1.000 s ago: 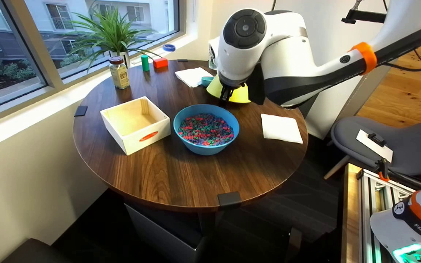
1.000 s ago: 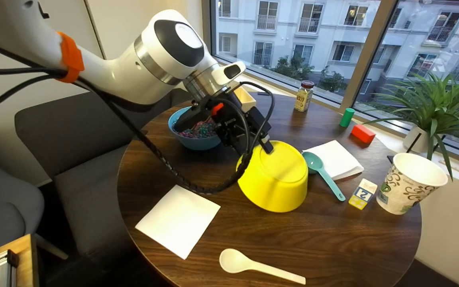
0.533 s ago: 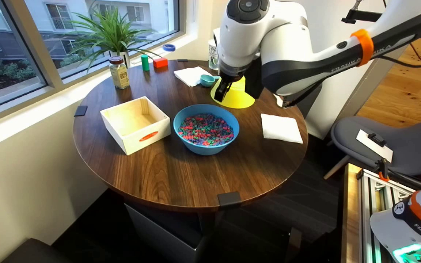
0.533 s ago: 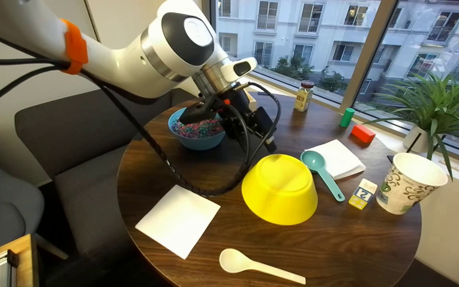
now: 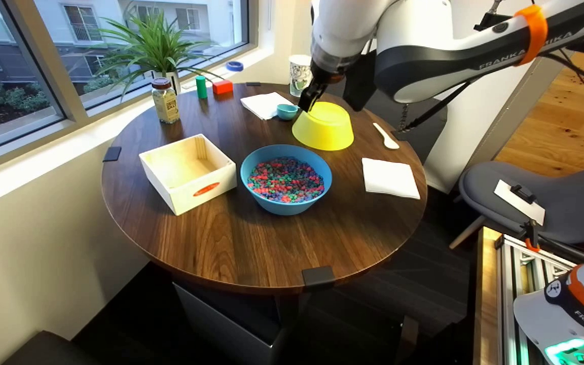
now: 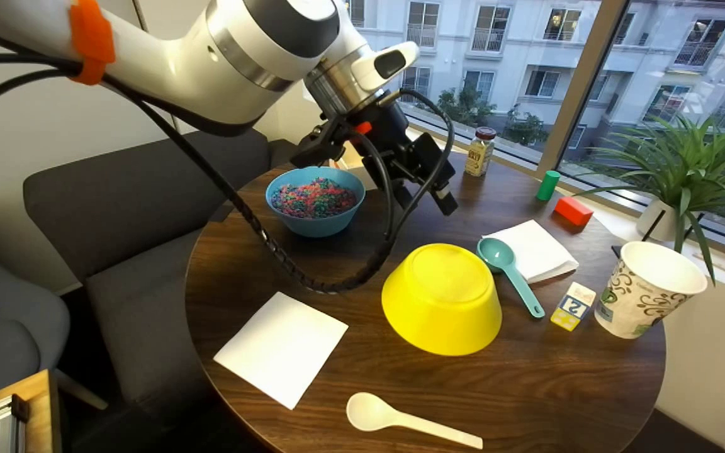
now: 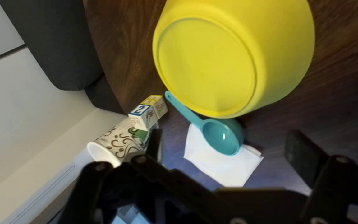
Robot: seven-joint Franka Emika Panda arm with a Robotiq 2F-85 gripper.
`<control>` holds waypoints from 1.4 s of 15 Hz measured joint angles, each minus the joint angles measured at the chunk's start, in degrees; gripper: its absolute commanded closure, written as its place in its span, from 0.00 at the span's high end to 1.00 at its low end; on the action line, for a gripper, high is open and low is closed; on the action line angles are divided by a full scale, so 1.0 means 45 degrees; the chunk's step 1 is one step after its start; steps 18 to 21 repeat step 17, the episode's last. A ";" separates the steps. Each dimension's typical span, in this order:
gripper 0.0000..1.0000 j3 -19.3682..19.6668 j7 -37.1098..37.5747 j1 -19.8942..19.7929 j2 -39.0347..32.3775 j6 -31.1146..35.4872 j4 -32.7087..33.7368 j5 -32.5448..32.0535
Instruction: Pick up the yellow bowl and place it upside down on the table
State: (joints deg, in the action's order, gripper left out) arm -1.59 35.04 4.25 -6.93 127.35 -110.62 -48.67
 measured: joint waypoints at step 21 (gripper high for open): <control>1.00 0.0194 0.4784 -0.0567 0.2724 -0.0303 -0.2415 -0.0013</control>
